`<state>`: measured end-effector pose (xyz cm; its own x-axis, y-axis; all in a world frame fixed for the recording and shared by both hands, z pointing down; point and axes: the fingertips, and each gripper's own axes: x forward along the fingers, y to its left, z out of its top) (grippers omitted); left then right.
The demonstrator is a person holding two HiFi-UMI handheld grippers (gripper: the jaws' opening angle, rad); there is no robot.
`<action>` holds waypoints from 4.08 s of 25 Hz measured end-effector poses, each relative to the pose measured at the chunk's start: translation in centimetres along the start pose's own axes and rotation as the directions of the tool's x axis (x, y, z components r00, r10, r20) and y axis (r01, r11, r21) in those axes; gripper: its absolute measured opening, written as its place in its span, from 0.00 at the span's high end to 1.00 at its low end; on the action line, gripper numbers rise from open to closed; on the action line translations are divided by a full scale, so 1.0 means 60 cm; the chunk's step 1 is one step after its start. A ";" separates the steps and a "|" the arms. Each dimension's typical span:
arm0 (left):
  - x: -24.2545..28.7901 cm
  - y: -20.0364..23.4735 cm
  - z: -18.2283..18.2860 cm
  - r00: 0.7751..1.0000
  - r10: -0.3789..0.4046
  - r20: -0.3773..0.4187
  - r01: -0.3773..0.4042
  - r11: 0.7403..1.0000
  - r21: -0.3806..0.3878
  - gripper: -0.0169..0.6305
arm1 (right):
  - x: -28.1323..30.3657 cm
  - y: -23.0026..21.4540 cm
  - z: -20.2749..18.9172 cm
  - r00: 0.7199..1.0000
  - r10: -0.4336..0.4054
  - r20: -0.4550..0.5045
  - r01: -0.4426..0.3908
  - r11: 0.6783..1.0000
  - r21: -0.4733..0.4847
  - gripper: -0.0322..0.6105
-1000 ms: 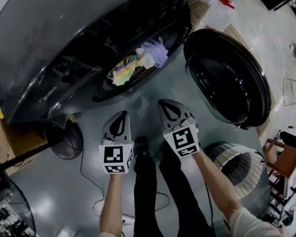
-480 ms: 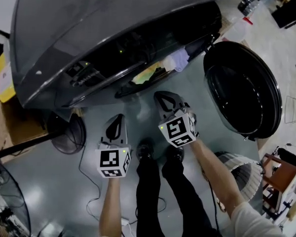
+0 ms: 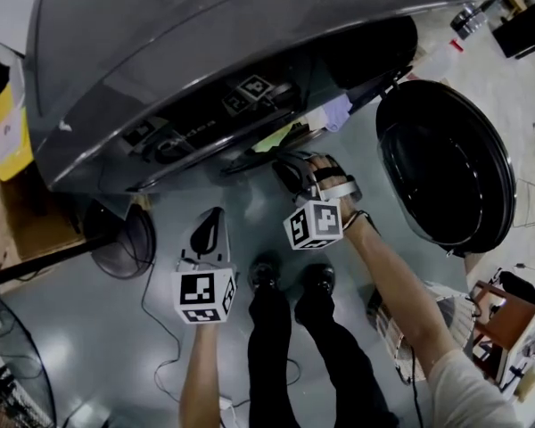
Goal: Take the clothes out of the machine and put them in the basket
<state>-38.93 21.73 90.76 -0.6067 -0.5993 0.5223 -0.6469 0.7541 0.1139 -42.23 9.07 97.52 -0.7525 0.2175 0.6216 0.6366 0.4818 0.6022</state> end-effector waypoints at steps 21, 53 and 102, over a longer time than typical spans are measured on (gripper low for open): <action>0.055 0.007 -0.018 0.998 -0.028 0.052 0.024 0.997 0.079 0.95 | 0.172 -0.011 -0.078 0.991 -0.012 -0.136 -0.032 0.949 -0.315 0.56; -0.083 -0.115 0.143 0.994 -0.106 0.002 0.105 0.993 0.059 0.95 | -0.166 -0.041 0.083 0.998 -0.053 -0.029 0.052 0.998 -0.035 0.87; -0.449 -0.640 0.867 0.786 -0.574 0.230 0.445 0.783 0.435 0.95 | -1.228 -0.504 0.221 0.640 -0.700 -0.318 0.667 0.300 0.682 0.88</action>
<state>-21.77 -5.09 28.36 -0.2117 -0.9656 0.1510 -0.9773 0.2070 -0.0459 -8.29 -10.28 26.87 -0.8731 -0.4683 0.1357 -0.4263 0.8683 0.2535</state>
